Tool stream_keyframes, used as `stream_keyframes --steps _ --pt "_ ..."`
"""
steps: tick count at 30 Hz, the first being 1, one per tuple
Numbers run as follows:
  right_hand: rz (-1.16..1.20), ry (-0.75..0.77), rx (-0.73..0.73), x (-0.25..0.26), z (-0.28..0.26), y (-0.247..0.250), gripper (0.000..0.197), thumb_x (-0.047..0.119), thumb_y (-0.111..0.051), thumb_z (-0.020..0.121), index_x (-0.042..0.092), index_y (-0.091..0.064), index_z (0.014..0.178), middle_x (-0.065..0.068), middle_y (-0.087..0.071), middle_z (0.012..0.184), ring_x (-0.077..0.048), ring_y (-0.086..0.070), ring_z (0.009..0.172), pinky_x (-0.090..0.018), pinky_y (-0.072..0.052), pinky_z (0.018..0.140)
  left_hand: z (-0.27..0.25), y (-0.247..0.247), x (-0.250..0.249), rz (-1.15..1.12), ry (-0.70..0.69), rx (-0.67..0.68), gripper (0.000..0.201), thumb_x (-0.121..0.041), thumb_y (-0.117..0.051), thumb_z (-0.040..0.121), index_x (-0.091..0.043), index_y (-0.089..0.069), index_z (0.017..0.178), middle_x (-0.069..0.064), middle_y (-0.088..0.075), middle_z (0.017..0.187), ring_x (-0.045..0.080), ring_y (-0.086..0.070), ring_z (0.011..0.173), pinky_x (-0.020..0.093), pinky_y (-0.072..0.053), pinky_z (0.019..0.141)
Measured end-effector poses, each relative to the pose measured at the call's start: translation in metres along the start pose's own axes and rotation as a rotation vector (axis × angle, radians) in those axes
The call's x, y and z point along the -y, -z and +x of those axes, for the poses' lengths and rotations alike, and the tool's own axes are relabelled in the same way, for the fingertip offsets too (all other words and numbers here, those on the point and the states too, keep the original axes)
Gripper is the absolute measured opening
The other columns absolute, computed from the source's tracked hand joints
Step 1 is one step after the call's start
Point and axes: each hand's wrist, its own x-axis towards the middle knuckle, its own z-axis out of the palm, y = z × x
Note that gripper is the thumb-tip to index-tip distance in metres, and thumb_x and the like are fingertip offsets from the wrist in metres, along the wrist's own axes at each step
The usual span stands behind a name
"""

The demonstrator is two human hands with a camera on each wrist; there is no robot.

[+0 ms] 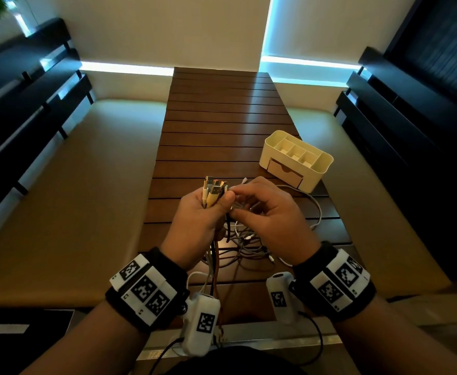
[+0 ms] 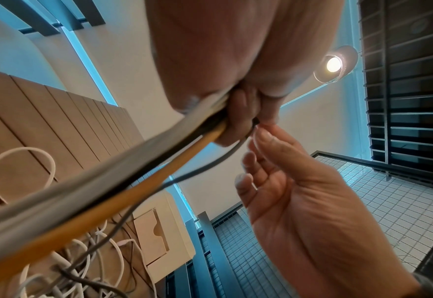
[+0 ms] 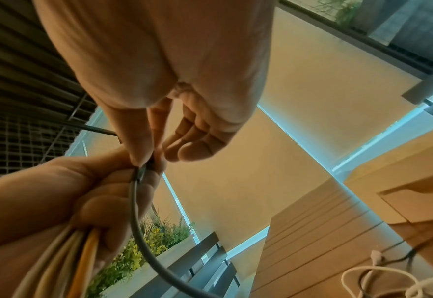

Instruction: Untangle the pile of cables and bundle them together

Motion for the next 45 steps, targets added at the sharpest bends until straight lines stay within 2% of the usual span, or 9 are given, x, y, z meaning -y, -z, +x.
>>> stream_keyframes --steps 3,14,21,28,32,35,39,42,45 --pt "-0.097 0.077 -0.042 0.0 0.001 -0.005 0.036 0.014 -0.073 0.086 0.011 -0.065 0.12 0.001 -0.058 0.105 -0.012 -0.062 0.088 -0.024 -0.056 0.07 -0.002 0.003 -0.001 0.013 0.004 -0.007 0.027 -0.036 -0.058 0.087 -0.01 -0.06 0.091 -0.004 -0.043 0.057 0.009 -0.034 0.046 0.025 -0.032 0.043" --pt "-0.136 0.122 -0.094 0.007 0.005 -0.008 0.025 0.014 -0.071 0.086 0.007 -0.067 0.11 0.0 -0.062 0.101 -0.012 -0.062 0.082 -0.03 -0.055 0.065 -0.007 0.007 -0.005 0.033 0.014 0.034 0.029 -0.037 -0.057 0.088 -0.008 -0.061 0.093 -0.005 -0.042 0.055 0.01 -0.034 0.045 0.024 -0.033 0.042" --pt "-0.121 0.103 -0.1 0.008 0.008 -0.01 0.021 0.012 -0.074 0.085 0.007 -0.068 0.105 0.002 -0.065 0.098 -0.009 -0.061 0.083 -0.018 -0.051 0.066 -0.007 0.009 -0.008 0.054 0.006 0.049 0.028 -0.042 -0.056 0.087 -0.015 -0.059 0.083 -0.008 -0.043 0.052 0.008 -0.034 0.043 0.023 -0.033 0.042" --pt "0.062 -0.034 -0.06 0.008 0.011 -0.006 0.016 0.013 -0.074 0.085 0.009 -0.067 0.1 0.003 -0.066 0.093 -0.02 -0.063 0.079 -0.042 -0.057 0.068 -0.005 0.011 -0.007 0.037 0.025 0.08 0.026 -0.04 -0.056 0.088 -0.015 -0.058 0.082 -0.008 -0.041 0.052 0.008 -0.033 0.042 0.023 -0.032 0.042" --pt "0.166 -0.107 -0.059 0.008 0.015 -0.001 0.018 0.033 -0.071 0.079 0.021 -0.069 0.093 -0.004 -0.068 0.092 -0.029 -0.066 0.085 -0.052 -0.058 0.075 -0.004 0.012 -0.008 0.029 0.029 0.121 0.02 -0.035 -0.056 0.089 -0.016 -0.057 0.081 -0.008 -0.039 0.053 0.007 -0.032 0.042 0.021 -0.032 0.041" --pt "0.243 -0.131 -0.046 0.009 0.017 0.001 0.016 0.028 -0.073 0.077 0.021 -0.069 0.091 -0.01 -0.069 0.092 -0.03 -0.068 0.089 -0.044 -0.06 0.078 -0.002 0.014 -0.008 0.047 0.021 0.144 0.02 -0.035 -0.057 0.088 -0.016 -0.058 0.083 -0.006 -0.037 0.054 0.007 -0.032 0.042 0.021 -0.032 0.041" --pt "0.3 -0.128 -0.029 0.011 0.019 0.002 0.018 -0.004 -0.068 0.084 0.013 -0.067 0.091 -0.004 -0.068 0.089 -0.014 -0.067 0.084 -0.026 -0.058 0.076 0.0 0.016 -0.008 0.078 0.0 0.16 0.019 -0.038 -0.058 0.087 -0.02 -0.06 0.082 -0.006 -0.038 0.053 0.008 -0.033 0.042 0.022 -0.033 0.042" --pt "0.354 -0.134 -0.022 0.015 0.023 0.002 0.019 -0.008 -0.064 0.085 0.01 -0.066 0.091 -0.005 -0.067 0.089 -0.01 -0.067 0.081 -0.022 -0.056 0.072 0.002 0.018 -0.009 0.14 -0.012 0.156 0.018 -0.042 -0.058 0.087 -0.03 -0.061 0.074 -0.005 -0.039 0.054 0.009 -0.033 0.043 0.022 -0.033 0.042" --pt "0.395 -0.159 -0.011 0.013 0.025 0.002 0.019 -0.009 -0.063 0.085 0.008 -0.066 0.092 -0.008 -0.067 0.089 -0.012 -0.068 0.082 -0.023 -0.057 0.073 0.003 0.019 -0.01 0.207 -0.024 0.146 0.025 -0.041 -0.058 0.087 -0.018 -0.055 0.079 -0.007 -0.04 0.053 0.009 -0.034 0.043 0.023 -0.033 0.042"
